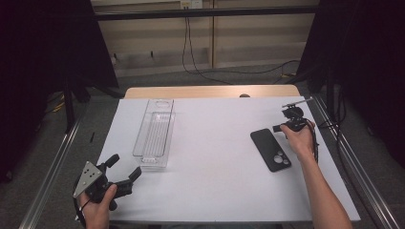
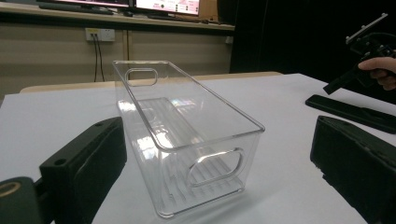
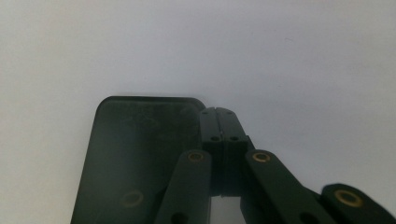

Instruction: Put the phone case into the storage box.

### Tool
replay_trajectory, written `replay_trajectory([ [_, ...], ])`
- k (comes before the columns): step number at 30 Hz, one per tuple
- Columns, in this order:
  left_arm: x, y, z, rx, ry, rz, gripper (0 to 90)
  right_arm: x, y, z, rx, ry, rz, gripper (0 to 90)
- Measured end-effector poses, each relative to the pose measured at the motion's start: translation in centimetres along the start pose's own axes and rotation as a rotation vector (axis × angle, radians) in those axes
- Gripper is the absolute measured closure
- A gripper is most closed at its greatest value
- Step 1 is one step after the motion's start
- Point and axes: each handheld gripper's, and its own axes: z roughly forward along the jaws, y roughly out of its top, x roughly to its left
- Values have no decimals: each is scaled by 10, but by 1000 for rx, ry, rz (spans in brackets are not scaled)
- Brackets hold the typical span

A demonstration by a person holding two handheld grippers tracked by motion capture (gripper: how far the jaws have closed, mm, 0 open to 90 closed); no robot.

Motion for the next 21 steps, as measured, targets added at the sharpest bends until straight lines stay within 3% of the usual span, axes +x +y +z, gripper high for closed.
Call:
replay_trajectory([
  [12,1,0,1,3,5,-4,37,5,0,14,36,-48,-27,900],
  [21,1,0,2,8,2,2,37,10,2,19,33,-43,-45,900],
])
